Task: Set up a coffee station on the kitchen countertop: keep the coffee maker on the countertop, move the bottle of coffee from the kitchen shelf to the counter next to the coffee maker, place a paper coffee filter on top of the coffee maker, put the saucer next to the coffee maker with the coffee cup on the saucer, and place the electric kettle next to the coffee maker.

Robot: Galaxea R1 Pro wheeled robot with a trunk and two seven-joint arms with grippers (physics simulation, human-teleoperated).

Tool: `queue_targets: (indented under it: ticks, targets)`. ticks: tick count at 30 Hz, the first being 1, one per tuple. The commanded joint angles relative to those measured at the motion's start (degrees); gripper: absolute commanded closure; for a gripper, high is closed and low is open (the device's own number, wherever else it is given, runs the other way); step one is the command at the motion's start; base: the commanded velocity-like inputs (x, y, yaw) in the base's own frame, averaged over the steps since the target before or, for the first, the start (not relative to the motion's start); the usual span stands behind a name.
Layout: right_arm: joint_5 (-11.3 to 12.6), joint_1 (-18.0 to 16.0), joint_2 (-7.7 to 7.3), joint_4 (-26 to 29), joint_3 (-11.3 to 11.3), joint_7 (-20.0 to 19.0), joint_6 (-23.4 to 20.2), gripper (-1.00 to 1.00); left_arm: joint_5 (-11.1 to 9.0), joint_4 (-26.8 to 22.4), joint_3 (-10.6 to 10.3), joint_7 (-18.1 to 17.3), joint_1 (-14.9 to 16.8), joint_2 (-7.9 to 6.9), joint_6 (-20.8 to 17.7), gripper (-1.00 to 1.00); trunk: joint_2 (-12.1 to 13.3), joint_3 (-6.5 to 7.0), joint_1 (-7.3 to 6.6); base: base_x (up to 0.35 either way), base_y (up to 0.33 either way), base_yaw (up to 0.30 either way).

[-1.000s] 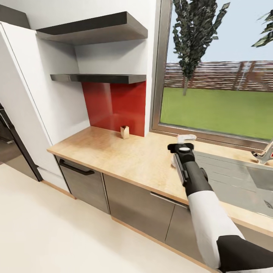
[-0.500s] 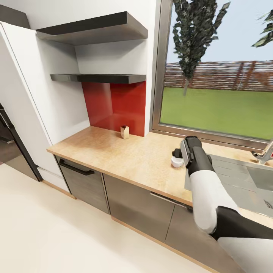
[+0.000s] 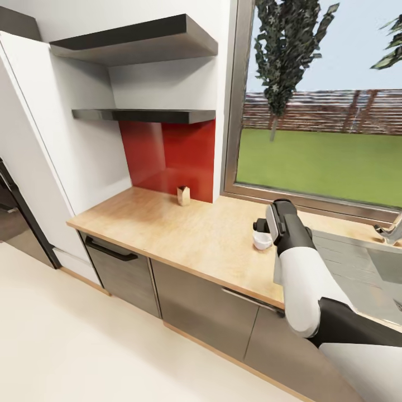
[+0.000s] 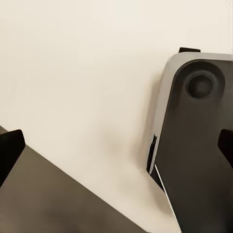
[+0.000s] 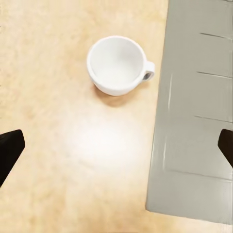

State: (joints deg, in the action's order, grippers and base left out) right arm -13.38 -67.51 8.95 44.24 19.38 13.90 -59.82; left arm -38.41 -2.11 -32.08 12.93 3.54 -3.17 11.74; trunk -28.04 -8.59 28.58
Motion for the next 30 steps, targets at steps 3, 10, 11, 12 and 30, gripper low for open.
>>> queue_targets:
  ticks: [3, 10, 11, 12, 30]
  targets:
    - [-0.36, -0.08, 0.14, -0.01, 0.23, -0.1, -0.18, -1.0, -0.35, -0.09, -0.5, 0.25, 0.04, -0.03, 0.07, -1.0, -0.1, -0.11, 0.05, 0.299, 0.0, 0.0]
    - [-0.5, -0.08, 0.14, -0.03, 0.22, -0.09, -0.18, -1.0, -0.35, -0.09, -0.59, 0.25, 0.02, 0.01, 0.19, -1.0, -0.1, -0.11, 0.05, 0.327, 0.0, 0.0]
    - [-0.53, -0.08, 0.14, -0.03, 0.19, -0.09, -0.18, -1.0, -0.35, -0.09, -0.6, 0.25, 0.02, 0.01, 0.2, -1.0, -0.1, -0.11, 0.05, 0.334, 0.0, 0.0]
    - [-0.56, -0.08, 0.12, -0.03, 0.17, -0.08, -0.18, -1.0, -0.35, -0.09, -0.6, 0.25, 0.01, 0.01, 0.2, -1.0, -0.1, -0.11, 0.05, 0.335, 0.0, 0.0]
    - [-0.68, -0.08, -0.07, -1.1, 0.22, -0.01, -0.18, -1.0, -0.34, 0.0, -0.62, 0.25, -0.02, -0.05, 0.25, -1.0, -0.1, -0.11, 0.05, 0.298, -0.019, -0.037]
